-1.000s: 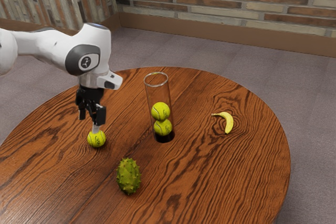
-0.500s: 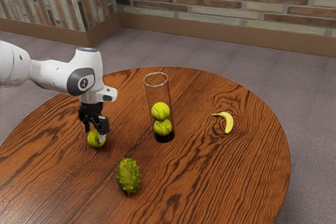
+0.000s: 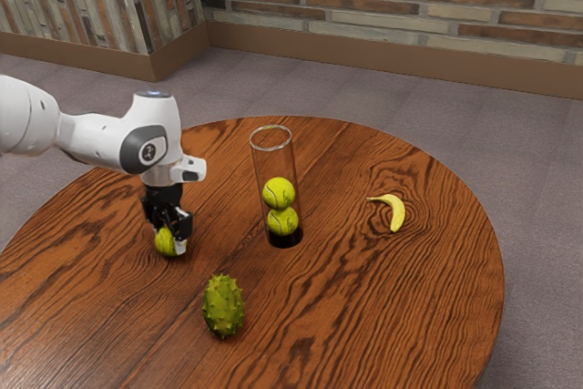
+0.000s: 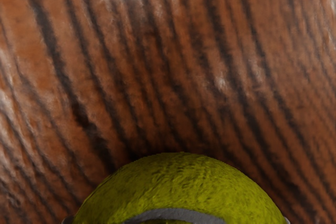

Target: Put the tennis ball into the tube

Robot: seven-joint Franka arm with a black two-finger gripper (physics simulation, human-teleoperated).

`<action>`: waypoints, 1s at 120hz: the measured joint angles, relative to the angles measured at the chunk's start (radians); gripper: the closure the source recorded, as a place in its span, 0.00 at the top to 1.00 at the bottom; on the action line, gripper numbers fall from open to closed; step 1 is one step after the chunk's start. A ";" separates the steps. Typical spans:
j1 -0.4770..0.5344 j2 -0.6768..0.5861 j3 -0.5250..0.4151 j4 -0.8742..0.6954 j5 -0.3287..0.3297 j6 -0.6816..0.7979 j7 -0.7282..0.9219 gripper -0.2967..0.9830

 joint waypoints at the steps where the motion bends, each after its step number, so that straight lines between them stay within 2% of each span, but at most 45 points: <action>1: 0.000 0.000 0.000 0.000 0.000 0.001 0.000 0.51; 12: -0.001 -0.031 -0.010 0.000 0.001 0.005 -0.005 0.49; 27: 0.015 -0.129 -0.071 -0.001 -0.006 0.007 -0.011 0.45; 44: 0.053 -0.250 -0.158 0.006 -0.044 0.007 -0.018 0.44; 60: 0.058 -0.308 -0.203 0.088 -0.085 0.003 -0.023 0.44; 83: 0.046 -0.311 -0.297 0.250 -0.103 -0.014 -0.030 0.44; 120: -0.002 -0.222 -0.333 0.305 -0.103 -0.024 -0.038 0.45</action>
